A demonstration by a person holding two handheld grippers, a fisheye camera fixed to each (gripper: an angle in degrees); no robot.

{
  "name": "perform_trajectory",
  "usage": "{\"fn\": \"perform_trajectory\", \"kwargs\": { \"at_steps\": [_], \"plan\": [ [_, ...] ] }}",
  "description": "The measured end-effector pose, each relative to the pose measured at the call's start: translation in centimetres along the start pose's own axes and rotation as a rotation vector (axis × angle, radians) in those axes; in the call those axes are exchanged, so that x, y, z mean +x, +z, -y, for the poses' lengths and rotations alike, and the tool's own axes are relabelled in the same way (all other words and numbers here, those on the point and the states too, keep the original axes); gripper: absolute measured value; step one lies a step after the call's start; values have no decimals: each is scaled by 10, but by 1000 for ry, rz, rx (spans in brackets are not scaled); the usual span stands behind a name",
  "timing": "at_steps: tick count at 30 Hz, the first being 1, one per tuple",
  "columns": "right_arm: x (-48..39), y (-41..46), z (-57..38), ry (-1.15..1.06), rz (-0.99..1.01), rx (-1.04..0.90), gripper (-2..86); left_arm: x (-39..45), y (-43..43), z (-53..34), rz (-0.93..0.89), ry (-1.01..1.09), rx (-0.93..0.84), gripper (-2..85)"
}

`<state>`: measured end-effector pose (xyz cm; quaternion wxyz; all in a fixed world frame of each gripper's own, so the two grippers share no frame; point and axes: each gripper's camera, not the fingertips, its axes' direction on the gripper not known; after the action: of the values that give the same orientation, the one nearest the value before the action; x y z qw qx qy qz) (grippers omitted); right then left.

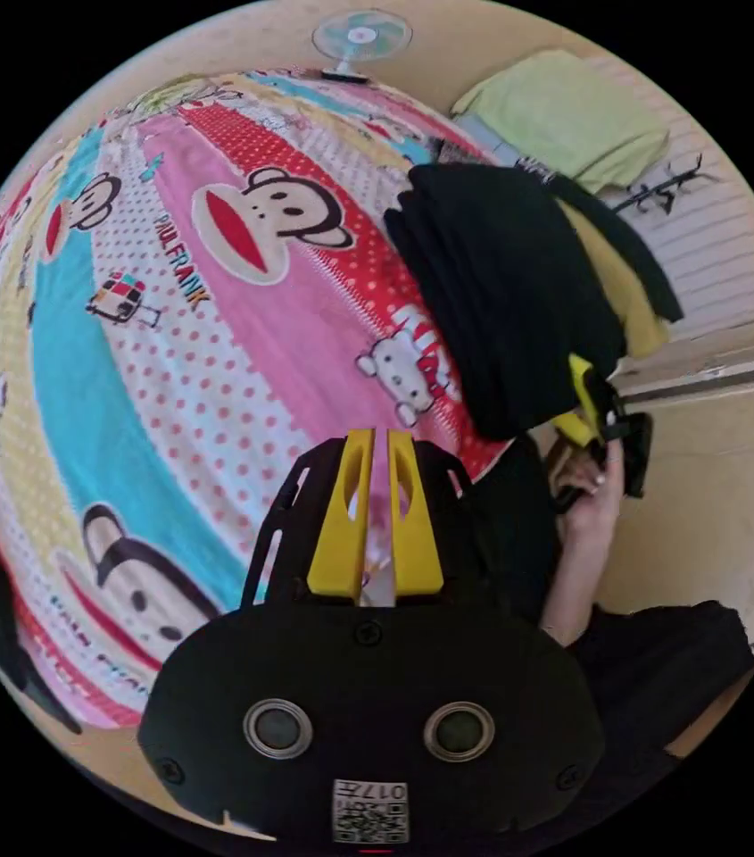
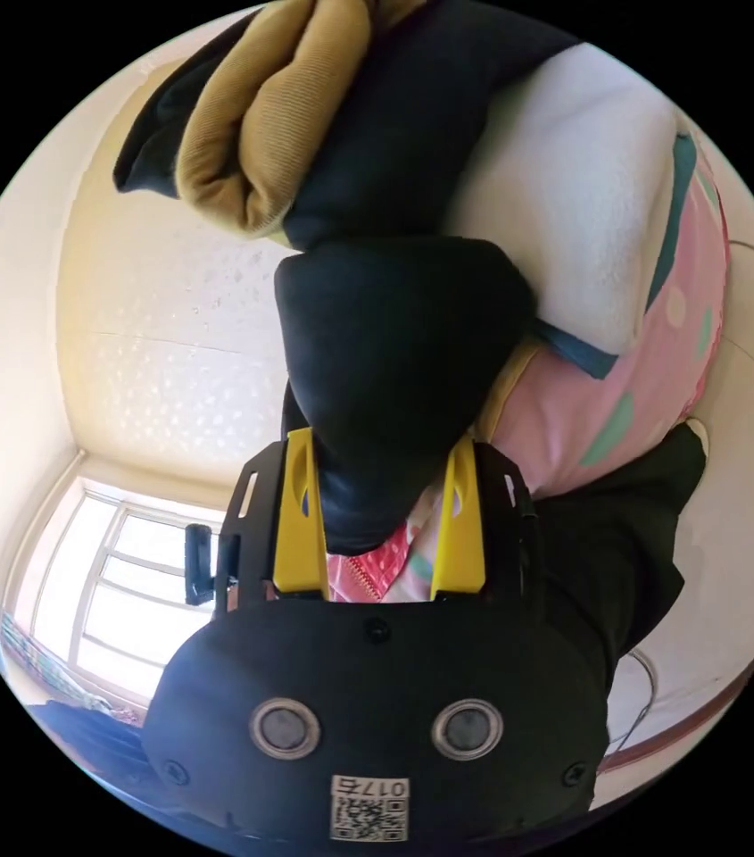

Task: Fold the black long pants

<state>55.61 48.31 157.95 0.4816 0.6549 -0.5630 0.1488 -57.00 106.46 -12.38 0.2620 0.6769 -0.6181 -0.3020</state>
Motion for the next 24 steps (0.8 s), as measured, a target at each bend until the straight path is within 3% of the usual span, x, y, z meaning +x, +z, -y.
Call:
{"fn": "perform_trajectory", "kwargs": {
  "at_steps": [2, 5, 10, 16, 19, 24],
  "plan": [
    [0, 3, -4, -11, -19, 21, 187, -17, 3, -14, 225, 10, -252, 0],
    [6, 9, -6, -9, -10, 40, 187, -54, 12, -45, 377, -57, -402, -4],
    [8, 22, -10, -28, -32, 59, 188, -97, -24, -90, 112, -206, -186, -7],
    [3, 45, -21, -55, -102, 102, 189, -135, -77, -146, 338, -412, -53, -9],
    [-4, 59, -28, -72, -165, 116, 189, -168, -57, -166, 235, -486, -50, -9],
    [-37, 90, -56, -110, -340, 165, 179, -170, -54, -191, 148, -522, 188, -10]
  ]
}}
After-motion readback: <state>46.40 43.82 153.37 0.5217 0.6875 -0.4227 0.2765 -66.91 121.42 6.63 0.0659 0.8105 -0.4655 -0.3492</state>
